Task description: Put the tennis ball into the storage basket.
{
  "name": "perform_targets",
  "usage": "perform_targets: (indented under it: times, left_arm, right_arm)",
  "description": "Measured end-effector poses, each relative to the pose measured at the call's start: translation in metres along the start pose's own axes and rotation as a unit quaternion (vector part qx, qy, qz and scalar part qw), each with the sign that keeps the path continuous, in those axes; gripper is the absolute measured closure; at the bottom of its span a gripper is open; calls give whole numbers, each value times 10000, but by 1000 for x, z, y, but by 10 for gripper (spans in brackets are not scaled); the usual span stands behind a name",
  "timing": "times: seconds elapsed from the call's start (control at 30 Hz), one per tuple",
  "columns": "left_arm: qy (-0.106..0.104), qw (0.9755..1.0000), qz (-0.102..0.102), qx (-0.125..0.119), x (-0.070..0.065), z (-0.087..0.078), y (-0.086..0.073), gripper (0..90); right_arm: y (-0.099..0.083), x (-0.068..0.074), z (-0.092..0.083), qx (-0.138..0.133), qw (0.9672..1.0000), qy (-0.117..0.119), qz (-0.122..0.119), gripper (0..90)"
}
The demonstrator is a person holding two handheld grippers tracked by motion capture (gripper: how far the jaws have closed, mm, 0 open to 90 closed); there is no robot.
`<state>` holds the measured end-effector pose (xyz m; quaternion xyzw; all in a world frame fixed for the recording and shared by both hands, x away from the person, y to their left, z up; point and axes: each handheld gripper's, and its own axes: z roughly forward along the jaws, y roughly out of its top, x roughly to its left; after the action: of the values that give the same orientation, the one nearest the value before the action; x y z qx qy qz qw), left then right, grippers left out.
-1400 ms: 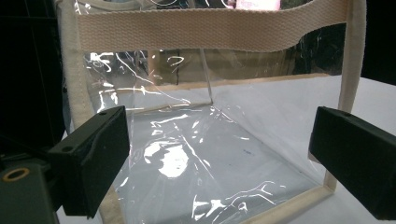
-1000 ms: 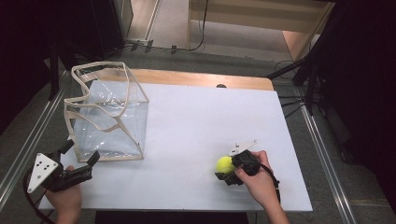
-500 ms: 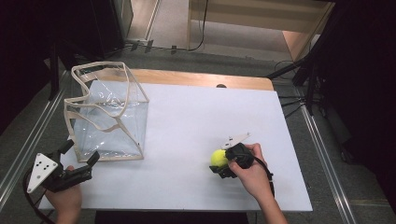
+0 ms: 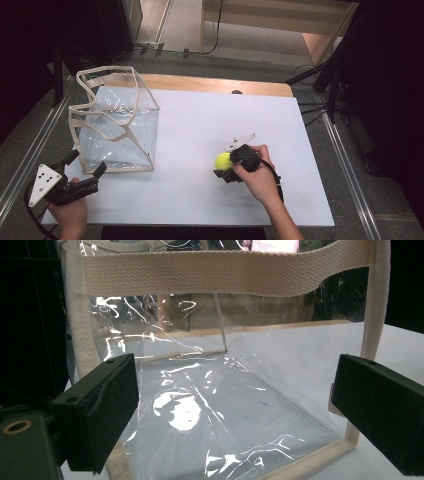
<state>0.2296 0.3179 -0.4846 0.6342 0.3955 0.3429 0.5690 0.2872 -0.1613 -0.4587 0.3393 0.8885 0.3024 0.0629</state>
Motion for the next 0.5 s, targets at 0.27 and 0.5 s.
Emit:
perform_targets:
  times: [0.27,0.5]
  left_arm:
    - [0,10000,1,4,0,0,0,53]
    - [-5,10000,-1,3,0,0,0,53]
  right_arm:
    - [19,6,9,-48,9999,53,-103,235]
    - [33,10,17,-58,9997,150,-205,235]
